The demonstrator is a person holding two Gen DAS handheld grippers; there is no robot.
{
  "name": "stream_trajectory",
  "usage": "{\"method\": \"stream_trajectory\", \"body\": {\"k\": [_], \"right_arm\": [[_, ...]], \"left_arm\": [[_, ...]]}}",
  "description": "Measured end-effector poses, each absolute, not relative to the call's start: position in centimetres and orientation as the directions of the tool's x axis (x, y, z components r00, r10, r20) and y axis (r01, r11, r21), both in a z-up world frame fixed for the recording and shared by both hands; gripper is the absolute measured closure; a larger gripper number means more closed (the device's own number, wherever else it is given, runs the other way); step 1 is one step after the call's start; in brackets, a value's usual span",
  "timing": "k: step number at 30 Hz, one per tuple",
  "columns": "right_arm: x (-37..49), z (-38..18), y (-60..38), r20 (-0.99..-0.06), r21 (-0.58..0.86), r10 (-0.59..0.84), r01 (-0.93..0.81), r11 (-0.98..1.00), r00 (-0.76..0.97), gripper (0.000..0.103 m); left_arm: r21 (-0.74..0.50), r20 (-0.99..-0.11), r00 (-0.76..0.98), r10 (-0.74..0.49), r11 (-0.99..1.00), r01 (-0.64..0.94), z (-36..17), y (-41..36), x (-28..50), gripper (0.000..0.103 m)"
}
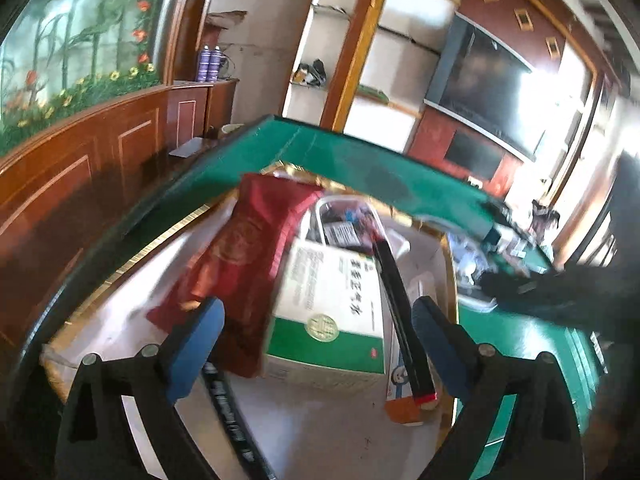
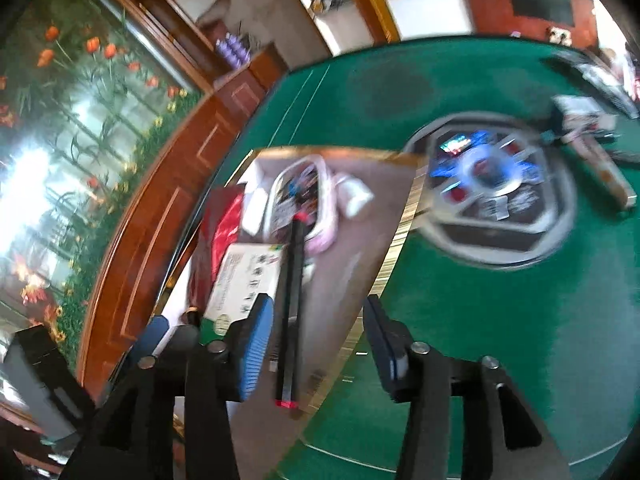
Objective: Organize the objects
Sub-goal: 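Lower both markers into the tray and open both tools, then withdraw both tools from the tray back over the table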
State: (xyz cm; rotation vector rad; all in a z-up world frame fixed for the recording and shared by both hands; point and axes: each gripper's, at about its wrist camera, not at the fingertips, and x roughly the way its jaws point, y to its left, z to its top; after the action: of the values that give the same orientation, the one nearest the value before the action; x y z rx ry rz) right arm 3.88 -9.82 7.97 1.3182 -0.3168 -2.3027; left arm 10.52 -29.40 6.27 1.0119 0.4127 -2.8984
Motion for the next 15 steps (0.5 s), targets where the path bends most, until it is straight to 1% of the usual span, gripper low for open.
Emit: {"method": "stream_trajectory", "body": {"k": [2, 3, 5, 6, 9, 12, 14, 15], "right_arm": [[4.3, 8.4, -7.9, -0.745, 0.404, -0.485, 0.268, -0.874, -0.458, 0.048], [4.4, 8.5, -6.8, -0.743, 0.404, -0.480, 0.260, -0.877, -0.466, 0.047], [4.6, 8.4, -4.4, -0.742, 0.411, -0.471, 0.232, -0.882, -0.477, 0.046], [4.7, 8.2, -3.0, -0.743, 0.418, -0.466, 0.211, -0.883, -0.480, 0.045], [4.5, 7.6, 0.6, -0.745, 0.430, -0.447, 0.156, -0.889, -0.496, 0.045], [5.2, 6.7, 4.4, -0.756, 0.434, -0.424, 0.102, -0.895, -0.499, 0.044], [5.8, 6.0, 6.9, -0.767, 0.428, -0.407, 0.077, -0.901, -0.495, 0.044], [6.2, 5.8, 7.8, -0.770, 0.425, -0.402, 0.072, -0.902, -0.496, 0.044]], "left_arm": [[-0.196, -0.666, -0.744, 0.052, -0.975, 0.107, 5.5, -28.2, 9.7, 0.009], [-0.139, -0.688, -0.726, 0.021, -0.985, 0.104, 5.3, -27.2, 9.4, 0.009], [-0.058, -0.696, -0.718, -0.028, -0.994, 0.094, 5.0, -25.3, 9.6, 0.009], [-0.041, -0.695, -0.718, -0.038, -0.995, 0.092, 5.0, -24.5, 9.7, 0.009], [-0.031, -0.707, -0.707, -0.031, -0.997, 0.074, 4.8, -22.0, 9.8, 0.009], [-0.003, -0.710, -0.702, -0.060, -0.996, 0.088, 4.8, -20.5, 9.7, 0.009], [-0.005, -0.721, -0.690, -0.065, -0.995, 0.098, 4.8, -20.5, 9.5, 0.009], [-0.025, -0.729, -0.683, -0.046, -0.995, 0.093, 4.9, -20.8, 9.4, 0.009]]}}
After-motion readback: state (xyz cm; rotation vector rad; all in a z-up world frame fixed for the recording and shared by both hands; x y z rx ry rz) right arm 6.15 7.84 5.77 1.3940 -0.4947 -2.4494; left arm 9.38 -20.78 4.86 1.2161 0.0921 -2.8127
